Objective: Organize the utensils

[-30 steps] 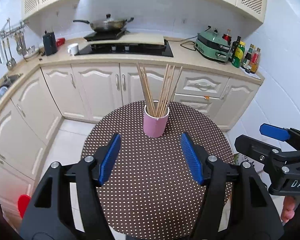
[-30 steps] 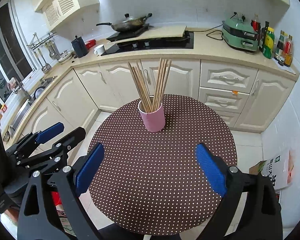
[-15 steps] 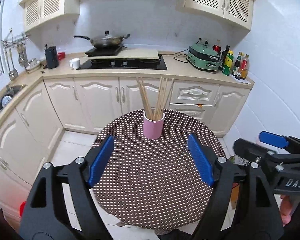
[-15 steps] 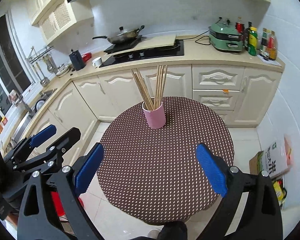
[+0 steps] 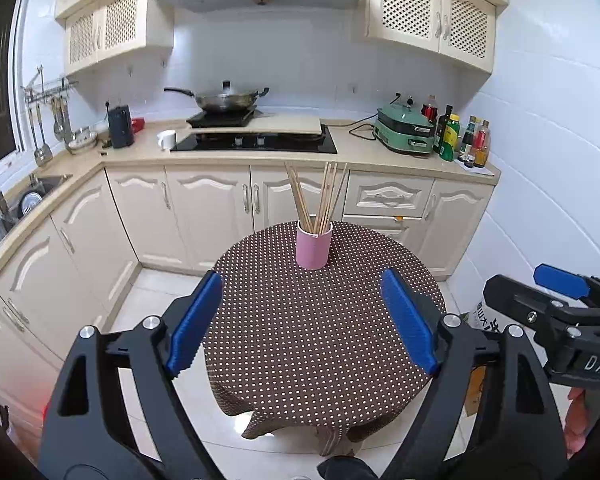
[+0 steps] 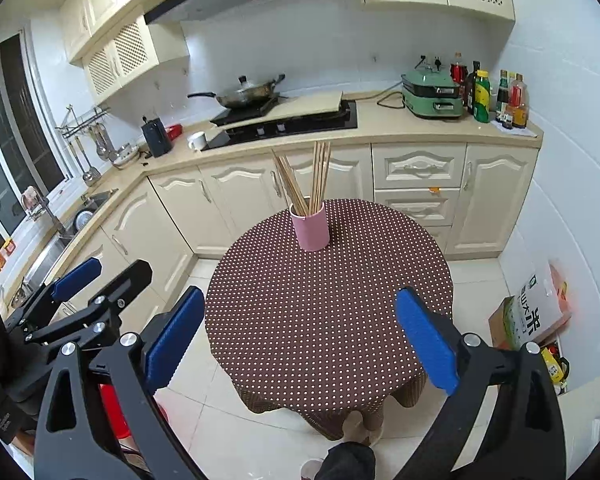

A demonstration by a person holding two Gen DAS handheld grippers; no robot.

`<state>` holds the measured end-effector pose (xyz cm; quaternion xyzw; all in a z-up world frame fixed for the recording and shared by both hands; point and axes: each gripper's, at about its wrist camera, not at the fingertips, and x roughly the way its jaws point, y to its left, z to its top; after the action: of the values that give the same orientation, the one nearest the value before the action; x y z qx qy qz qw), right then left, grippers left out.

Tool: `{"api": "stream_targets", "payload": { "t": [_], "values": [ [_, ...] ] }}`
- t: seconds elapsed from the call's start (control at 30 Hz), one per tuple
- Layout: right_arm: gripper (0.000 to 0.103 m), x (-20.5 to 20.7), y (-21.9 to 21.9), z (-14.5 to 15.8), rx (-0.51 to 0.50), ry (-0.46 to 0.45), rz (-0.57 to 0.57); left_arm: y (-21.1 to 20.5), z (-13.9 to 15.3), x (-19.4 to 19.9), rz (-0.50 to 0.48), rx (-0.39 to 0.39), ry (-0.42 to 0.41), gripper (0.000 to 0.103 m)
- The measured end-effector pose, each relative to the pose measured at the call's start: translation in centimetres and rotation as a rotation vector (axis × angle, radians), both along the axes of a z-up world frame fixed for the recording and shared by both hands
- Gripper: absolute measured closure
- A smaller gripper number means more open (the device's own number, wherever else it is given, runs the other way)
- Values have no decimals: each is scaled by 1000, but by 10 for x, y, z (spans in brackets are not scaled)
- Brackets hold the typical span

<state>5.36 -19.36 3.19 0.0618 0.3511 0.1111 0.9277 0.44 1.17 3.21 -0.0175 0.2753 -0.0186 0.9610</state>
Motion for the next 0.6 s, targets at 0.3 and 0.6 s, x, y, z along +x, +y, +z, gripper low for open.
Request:
{"api": "stream_targets", "payload": {
  "t": [0.3,0.6],
  "values": [
    [10,-15,2,5,18,-27,8,-1,8,-16,12,-19,-23,22],
    [10,-11,2,2,26,-21,7,1,4,-16,16,-24,-13,22]
  ]
}}
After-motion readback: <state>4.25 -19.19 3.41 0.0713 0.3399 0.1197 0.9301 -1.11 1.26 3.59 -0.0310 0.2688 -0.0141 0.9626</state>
